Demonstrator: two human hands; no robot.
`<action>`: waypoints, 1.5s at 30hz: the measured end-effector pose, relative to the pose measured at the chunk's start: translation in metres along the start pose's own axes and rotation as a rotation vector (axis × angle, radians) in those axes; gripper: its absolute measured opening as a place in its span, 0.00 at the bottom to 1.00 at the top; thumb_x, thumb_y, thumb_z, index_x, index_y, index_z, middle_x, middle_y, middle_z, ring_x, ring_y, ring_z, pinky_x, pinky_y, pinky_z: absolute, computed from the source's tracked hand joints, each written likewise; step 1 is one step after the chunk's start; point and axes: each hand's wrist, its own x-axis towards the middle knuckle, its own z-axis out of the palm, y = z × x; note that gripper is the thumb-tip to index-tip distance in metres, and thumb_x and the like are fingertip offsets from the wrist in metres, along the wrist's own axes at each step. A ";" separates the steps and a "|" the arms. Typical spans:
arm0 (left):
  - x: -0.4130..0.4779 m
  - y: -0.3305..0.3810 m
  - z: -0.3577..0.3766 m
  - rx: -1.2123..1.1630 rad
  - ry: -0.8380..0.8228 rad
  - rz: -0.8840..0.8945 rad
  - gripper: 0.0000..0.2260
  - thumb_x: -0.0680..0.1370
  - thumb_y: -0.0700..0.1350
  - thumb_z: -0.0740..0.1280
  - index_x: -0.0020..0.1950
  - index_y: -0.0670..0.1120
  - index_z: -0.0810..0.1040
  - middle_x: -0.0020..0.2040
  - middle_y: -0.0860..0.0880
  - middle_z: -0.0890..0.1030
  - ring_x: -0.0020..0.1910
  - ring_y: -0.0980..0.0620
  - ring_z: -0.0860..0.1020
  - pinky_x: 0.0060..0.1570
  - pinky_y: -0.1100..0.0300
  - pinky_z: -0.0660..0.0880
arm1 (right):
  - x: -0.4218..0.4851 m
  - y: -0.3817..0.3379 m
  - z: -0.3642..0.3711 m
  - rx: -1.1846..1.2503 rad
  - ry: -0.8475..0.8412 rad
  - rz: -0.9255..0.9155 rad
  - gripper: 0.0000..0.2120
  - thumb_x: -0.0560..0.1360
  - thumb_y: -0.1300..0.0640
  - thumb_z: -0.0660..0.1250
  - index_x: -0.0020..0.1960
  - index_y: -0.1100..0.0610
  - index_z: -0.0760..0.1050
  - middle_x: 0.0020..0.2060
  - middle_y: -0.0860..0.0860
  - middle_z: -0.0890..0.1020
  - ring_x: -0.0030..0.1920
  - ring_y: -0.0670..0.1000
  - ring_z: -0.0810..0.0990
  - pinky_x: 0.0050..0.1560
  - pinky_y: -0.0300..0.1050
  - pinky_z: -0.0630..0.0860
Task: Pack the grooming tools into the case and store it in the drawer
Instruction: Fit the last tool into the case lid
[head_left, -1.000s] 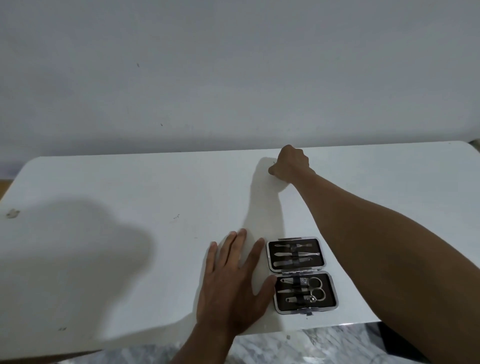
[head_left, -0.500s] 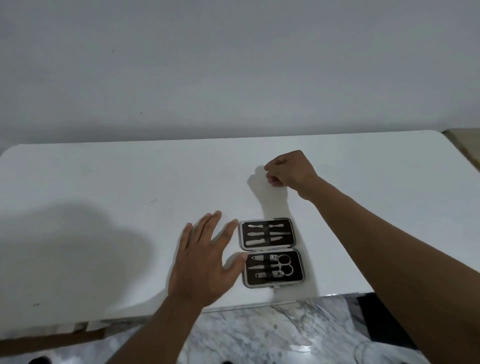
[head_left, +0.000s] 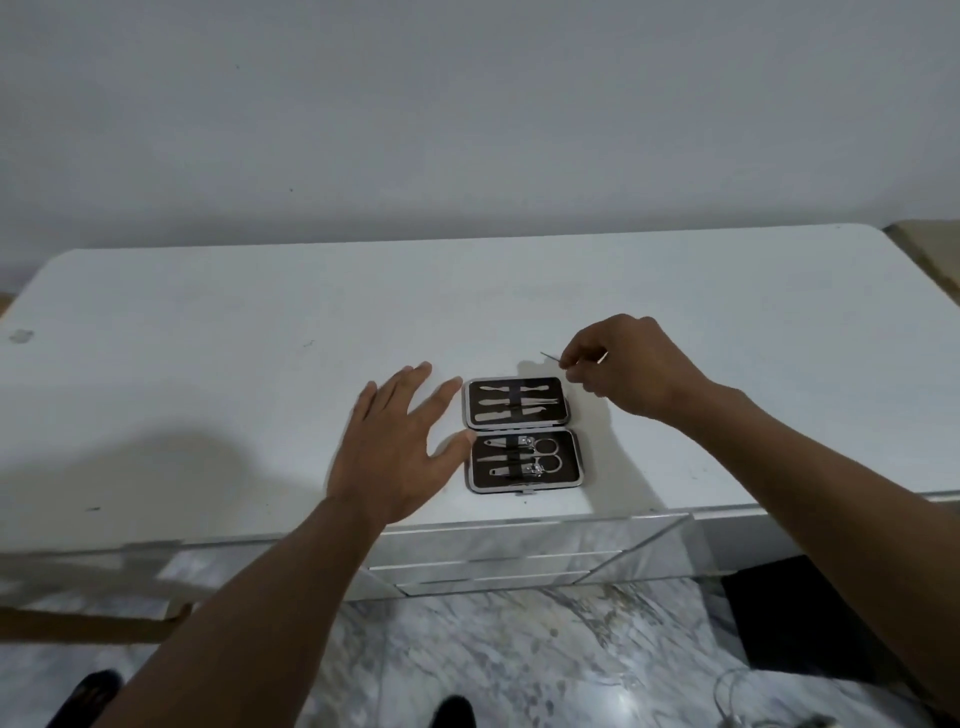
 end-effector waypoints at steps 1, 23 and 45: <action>0.000 0.000 0.000 -0.002 0.003 0.001 0.30 0.77 0.69 0.48 0.77 0.60 0.58 0.79 0.51 0.58 0.78 0.52 0.54 0.76 0.48 0.49 | -0.002 0.001 0.002 -0.049 -0.017 -0.032 0.07 0.74 0.63 0.69 0.50 0.55 0.83 0.40 0.52 0.84 0.40 0.53 0.82 0.48 0.47 0.79; 0.002 -0.003 0.001 -0.022 0.022 0.012 0.31 0.76 0.70 0.47 0.76 0.60 0.60 0.78 0.51 0.60 0.77 0.52 0.56 0.75 0.47 0.52 | 0.002 0.003 0.016 -0.444 -0.078 -0.222 0.11 0.72 0.63 0.63 0.47 0.53 0.81 0.46 0.53 0.84 0.46 0.58 0.81 0.47 0.53 0.79; 0.003 -0.004 0.001 -0.030 0.020 0.004 0.29 0.76 0.69 0.48 0.76 0.61 0.60 0.78 0.52 0.60 0.77 0.52 0.55 0.75 0.49 0.49 | 0.012 -0.007 0.031 -0.455 -0.133 -0.295 0.12 0.71 0.66 0.62 0.49 0.55 0.81 0.46 0.53 0.84 0.47 0.58 0.80 0.48 0.51 0.78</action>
